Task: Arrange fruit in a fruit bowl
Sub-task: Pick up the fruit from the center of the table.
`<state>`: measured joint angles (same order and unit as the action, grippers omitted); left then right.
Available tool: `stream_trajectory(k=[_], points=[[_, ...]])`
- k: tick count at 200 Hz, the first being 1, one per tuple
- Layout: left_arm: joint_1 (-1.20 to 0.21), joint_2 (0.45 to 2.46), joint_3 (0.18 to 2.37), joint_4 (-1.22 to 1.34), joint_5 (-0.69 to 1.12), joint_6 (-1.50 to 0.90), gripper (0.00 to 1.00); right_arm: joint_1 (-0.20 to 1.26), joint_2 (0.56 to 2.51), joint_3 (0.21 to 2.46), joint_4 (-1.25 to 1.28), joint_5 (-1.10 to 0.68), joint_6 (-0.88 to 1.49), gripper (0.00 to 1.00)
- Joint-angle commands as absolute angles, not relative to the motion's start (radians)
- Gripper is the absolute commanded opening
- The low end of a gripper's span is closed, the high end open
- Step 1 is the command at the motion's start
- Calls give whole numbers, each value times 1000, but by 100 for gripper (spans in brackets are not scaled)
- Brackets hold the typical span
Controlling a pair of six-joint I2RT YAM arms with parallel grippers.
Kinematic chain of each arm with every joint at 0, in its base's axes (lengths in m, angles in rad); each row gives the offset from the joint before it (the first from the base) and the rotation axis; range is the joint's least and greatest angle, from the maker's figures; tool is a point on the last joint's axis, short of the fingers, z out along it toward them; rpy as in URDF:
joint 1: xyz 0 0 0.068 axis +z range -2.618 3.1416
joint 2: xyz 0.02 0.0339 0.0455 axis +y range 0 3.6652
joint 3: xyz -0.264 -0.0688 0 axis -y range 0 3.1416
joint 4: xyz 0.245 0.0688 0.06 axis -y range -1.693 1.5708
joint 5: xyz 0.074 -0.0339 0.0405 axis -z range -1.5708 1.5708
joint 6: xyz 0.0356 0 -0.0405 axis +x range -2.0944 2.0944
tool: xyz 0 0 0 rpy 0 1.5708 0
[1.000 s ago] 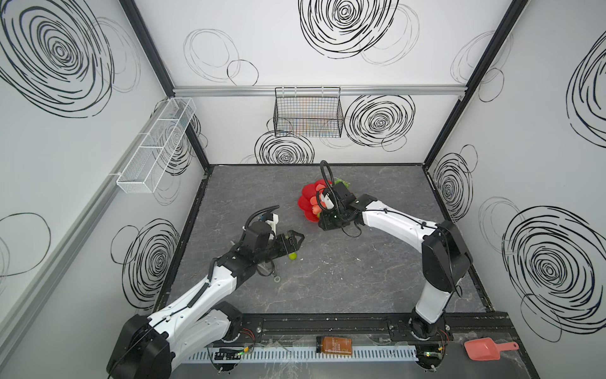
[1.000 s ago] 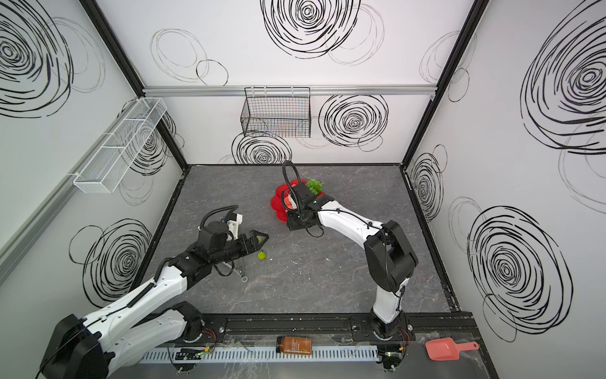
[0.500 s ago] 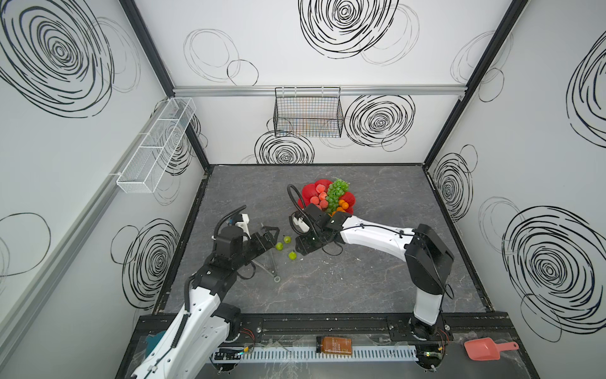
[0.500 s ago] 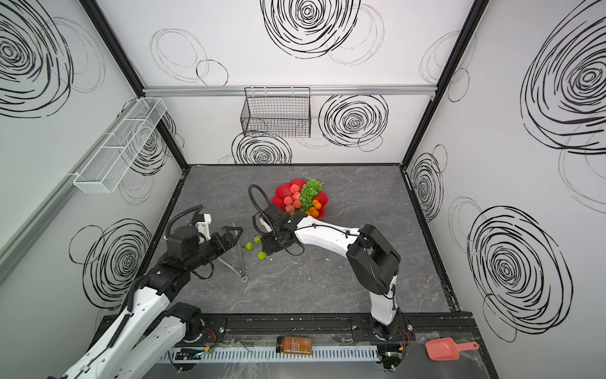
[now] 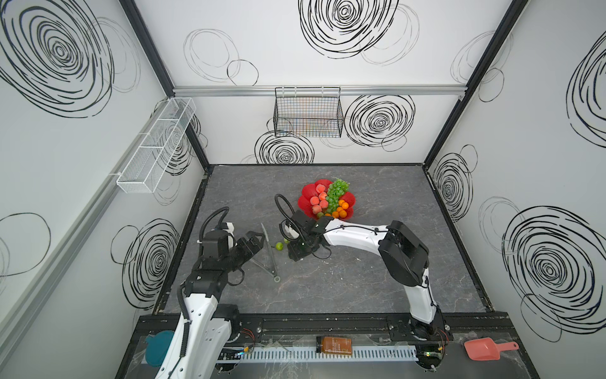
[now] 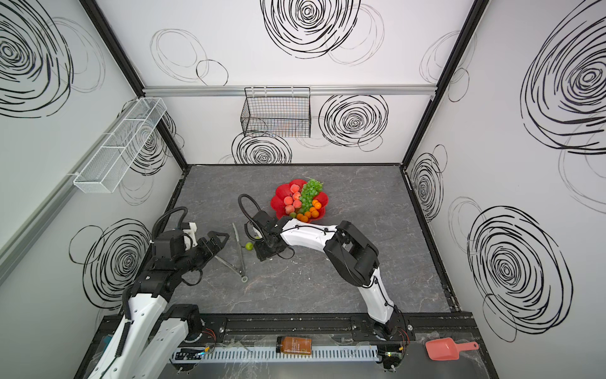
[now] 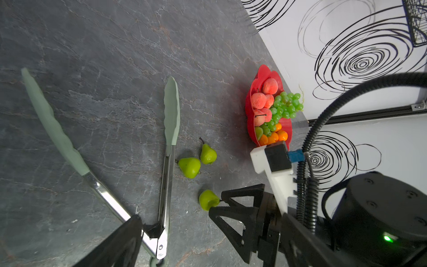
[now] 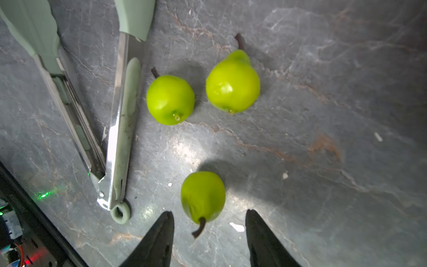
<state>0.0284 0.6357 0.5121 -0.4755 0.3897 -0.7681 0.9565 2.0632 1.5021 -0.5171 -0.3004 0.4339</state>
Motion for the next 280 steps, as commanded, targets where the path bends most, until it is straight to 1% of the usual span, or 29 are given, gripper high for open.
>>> stream_trajectory(k=[1,129,155,256,280], points=[[40,637,505,-471,417,-740,96,967,2089,1545,-530,-295,437,53],[49,639,497,-456,436,-736,96,979,2146,1569,-541,-283,436,49],[49,639,497,-456,437,-736,96,980,2152,1566,-541,-280,435,45],[48,640,494,-445,445,-735,96,980,2137,1541,-531,-275,440,41],[47,641,494,-441,452,-735,96,979,2123,1533,-524,-278,443,38]])
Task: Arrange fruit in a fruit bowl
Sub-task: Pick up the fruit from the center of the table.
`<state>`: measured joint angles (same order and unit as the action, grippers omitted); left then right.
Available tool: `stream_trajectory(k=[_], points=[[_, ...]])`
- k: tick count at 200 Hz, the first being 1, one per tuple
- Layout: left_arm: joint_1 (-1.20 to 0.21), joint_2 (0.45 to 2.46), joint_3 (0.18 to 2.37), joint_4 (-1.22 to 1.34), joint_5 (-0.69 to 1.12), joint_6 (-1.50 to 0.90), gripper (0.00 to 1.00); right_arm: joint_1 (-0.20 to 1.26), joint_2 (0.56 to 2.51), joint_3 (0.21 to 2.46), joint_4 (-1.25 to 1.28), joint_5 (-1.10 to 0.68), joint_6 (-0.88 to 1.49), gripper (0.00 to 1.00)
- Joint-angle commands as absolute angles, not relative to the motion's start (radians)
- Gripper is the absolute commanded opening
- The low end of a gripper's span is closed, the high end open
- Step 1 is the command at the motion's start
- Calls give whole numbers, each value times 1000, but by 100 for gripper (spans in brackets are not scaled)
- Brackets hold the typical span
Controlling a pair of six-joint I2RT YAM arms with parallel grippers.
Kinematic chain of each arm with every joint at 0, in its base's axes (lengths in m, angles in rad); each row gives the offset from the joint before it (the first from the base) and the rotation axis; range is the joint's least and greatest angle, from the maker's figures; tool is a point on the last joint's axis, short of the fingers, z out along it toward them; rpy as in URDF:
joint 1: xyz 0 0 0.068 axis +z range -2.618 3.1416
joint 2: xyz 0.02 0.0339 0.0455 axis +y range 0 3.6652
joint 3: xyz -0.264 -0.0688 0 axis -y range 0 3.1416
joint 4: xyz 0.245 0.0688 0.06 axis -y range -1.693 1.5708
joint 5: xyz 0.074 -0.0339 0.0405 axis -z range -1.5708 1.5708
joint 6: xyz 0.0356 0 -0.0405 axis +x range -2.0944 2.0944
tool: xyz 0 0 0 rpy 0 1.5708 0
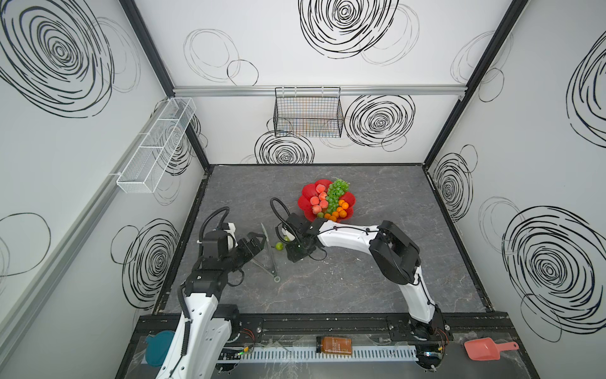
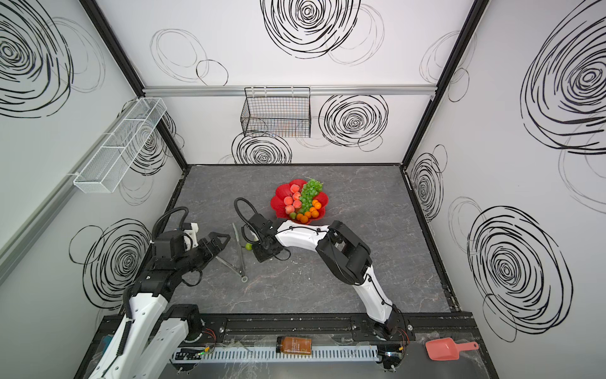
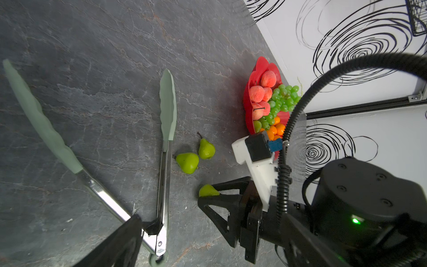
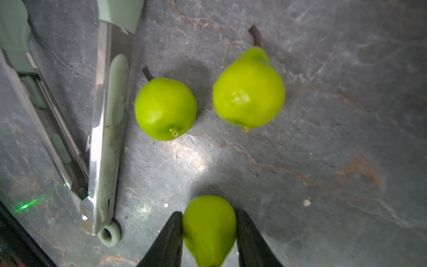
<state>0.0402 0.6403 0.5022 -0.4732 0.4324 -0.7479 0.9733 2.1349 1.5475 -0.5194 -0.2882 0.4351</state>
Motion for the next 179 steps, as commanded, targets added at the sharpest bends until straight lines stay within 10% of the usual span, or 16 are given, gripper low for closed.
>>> stream_trajectory(k=[1,179], points=[[46,641,493,-440,451,-735,96,979,2123,1533,-524,-278,443,38],[-333,717,470,-252,278,-858,96,791,1787,1256,-482,-332,448,37]])
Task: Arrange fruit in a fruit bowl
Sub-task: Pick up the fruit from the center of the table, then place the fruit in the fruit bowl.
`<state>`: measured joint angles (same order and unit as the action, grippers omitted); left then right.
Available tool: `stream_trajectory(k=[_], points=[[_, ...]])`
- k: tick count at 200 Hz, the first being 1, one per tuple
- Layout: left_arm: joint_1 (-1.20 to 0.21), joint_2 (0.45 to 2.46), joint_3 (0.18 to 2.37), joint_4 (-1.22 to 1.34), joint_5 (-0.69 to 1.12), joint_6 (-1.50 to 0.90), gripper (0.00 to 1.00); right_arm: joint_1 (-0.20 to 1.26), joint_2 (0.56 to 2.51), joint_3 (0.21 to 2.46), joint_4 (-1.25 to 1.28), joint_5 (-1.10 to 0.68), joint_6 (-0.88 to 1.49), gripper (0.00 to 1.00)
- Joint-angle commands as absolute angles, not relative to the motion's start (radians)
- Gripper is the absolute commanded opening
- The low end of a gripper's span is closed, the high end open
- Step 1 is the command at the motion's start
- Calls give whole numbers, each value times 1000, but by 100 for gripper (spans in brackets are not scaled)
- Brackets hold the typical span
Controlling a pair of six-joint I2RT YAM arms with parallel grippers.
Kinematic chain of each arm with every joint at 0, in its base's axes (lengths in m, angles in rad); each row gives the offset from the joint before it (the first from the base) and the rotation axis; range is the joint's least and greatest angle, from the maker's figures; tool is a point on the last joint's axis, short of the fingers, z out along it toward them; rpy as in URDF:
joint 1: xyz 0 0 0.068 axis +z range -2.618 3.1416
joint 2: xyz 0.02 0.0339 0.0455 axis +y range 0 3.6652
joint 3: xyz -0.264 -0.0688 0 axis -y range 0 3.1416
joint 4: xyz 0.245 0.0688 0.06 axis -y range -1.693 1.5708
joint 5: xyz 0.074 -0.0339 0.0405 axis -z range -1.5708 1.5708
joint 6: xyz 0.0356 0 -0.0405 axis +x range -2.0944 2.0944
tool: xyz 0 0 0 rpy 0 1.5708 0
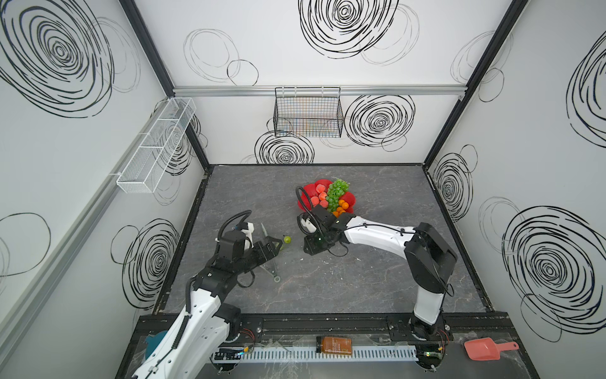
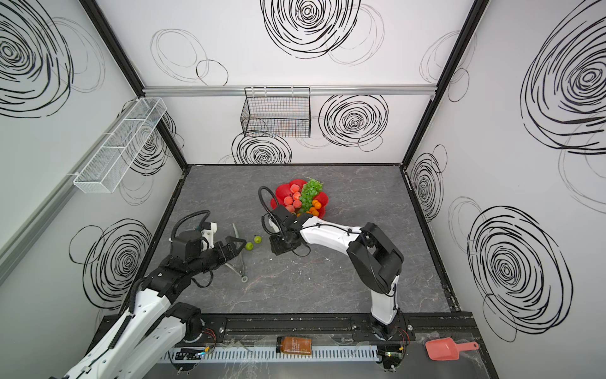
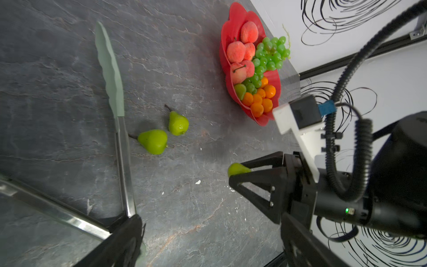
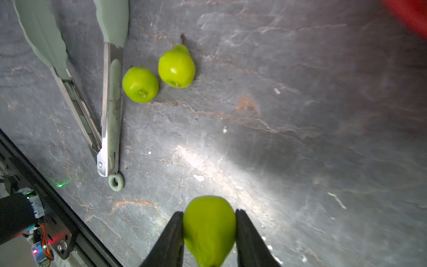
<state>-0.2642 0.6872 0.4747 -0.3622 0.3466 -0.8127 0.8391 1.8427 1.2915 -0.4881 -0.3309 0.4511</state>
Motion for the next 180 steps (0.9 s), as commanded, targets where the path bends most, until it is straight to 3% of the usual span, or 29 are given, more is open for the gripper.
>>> stream_trajectory(k=[1,99,180], points=[[-336,718,470,-251,277,-859,96,788,1786,1256,-482,-332,447,37],[-552,873,507,-69,198,-903,96,613,1709,1269,-533,-335,384,37],[-581,1039,576,44,191,-896,96,560,1825,1364,-530,-367,361,37]])
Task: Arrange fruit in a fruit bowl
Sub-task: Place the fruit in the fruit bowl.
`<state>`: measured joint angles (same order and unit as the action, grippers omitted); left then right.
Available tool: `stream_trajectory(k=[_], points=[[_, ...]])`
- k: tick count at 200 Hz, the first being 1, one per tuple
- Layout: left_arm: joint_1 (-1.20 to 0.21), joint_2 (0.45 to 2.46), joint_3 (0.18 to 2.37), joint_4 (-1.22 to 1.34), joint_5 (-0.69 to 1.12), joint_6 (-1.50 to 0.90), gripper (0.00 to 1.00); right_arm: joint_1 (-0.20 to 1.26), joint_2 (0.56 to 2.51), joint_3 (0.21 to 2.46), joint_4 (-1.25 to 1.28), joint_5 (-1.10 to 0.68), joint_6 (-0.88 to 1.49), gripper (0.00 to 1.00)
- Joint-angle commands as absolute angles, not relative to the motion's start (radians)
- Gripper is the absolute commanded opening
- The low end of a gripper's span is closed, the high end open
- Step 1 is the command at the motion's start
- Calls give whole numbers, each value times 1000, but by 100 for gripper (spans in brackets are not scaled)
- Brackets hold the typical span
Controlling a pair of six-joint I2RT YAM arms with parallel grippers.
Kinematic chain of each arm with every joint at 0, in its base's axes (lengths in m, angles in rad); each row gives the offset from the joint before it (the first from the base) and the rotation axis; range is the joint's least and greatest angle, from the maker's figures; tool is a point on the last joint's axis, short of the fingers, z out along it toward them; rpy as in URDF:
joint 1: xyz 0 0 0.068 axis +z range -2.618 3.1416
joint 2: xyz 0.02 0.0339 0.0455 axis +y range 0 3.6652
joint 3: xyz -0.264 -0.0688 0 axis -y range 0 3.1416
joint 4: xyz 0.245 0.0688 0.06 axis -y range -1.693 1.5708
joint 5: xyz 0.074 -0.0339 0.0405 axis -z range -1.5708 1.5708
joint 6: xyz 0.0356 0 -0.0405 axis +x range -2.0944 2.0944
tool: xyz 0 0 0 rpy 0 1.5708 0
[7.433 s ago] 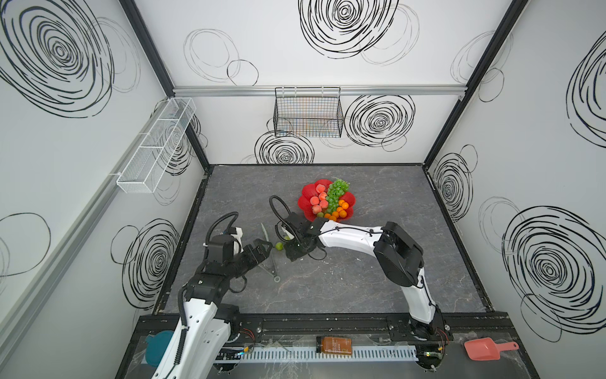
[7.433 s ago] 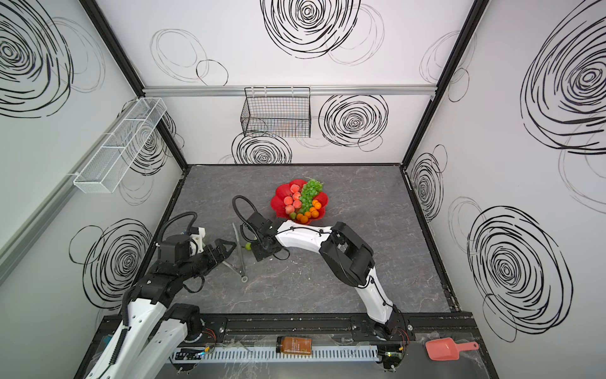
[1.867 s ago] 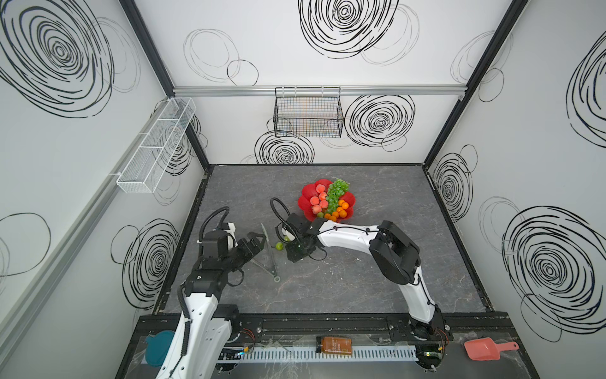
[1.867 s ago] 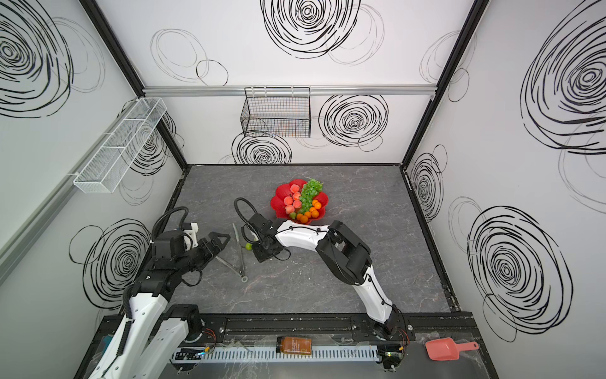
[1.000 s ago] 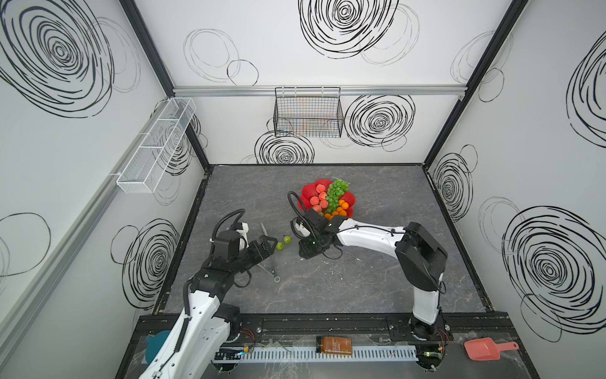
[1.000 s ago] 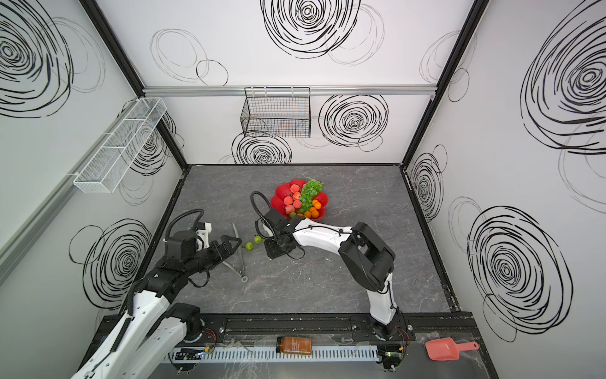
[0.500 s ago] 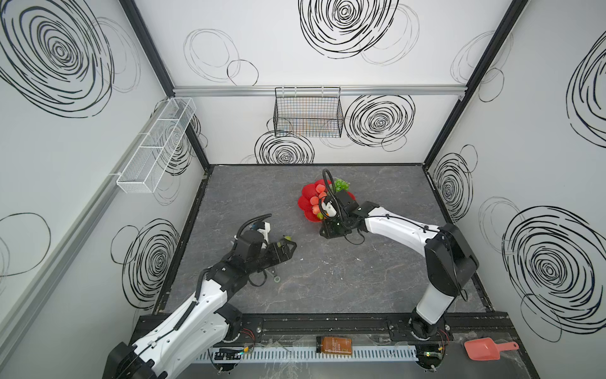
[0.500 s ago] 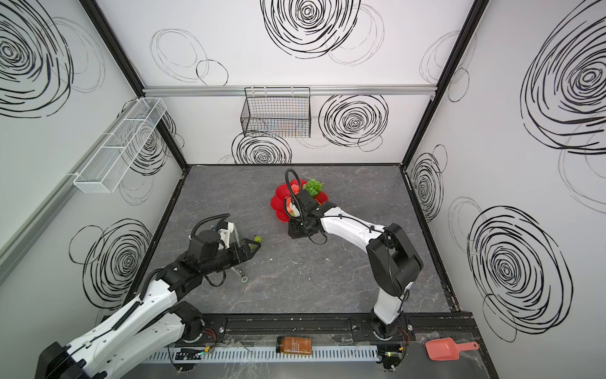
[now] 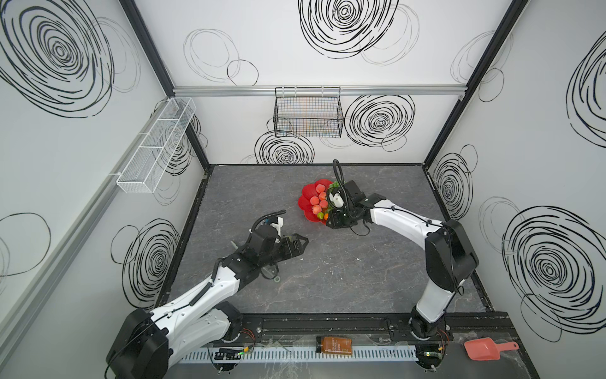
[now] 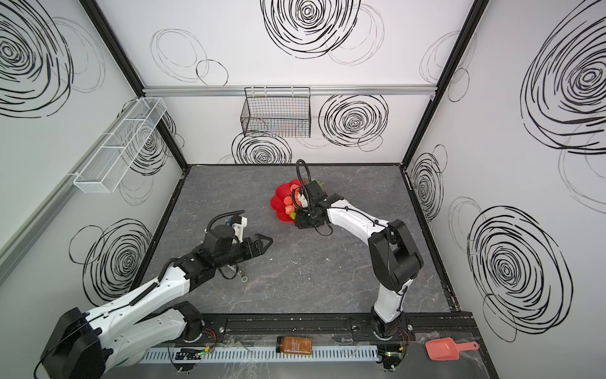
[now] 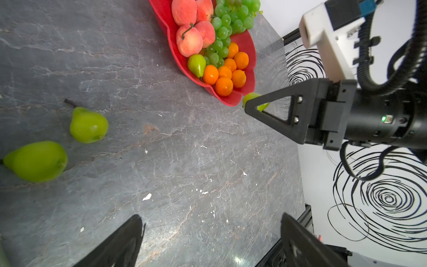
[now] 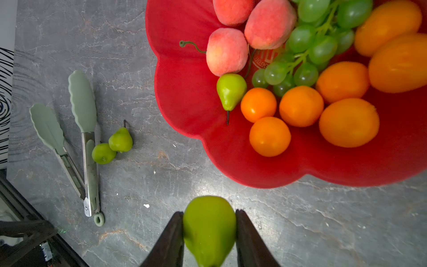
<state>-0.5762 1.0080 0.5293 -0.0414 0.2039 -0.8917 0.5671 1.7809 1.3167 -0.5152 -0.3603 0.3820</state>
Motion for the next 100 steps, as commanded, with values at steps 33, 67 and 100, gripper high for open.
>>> stream_trajectory(k=[33,67,100], points=[[-580,1084,605,55,196,-884,96,556,1888,1418,-544,-345,348,37],[-579,1112,624,66,198,-882,96,546,1944,1476,-553,-335,341,37],[-579,1114,620,60,203,-879,96,538,1988,1524,-564,-336,338,38]])
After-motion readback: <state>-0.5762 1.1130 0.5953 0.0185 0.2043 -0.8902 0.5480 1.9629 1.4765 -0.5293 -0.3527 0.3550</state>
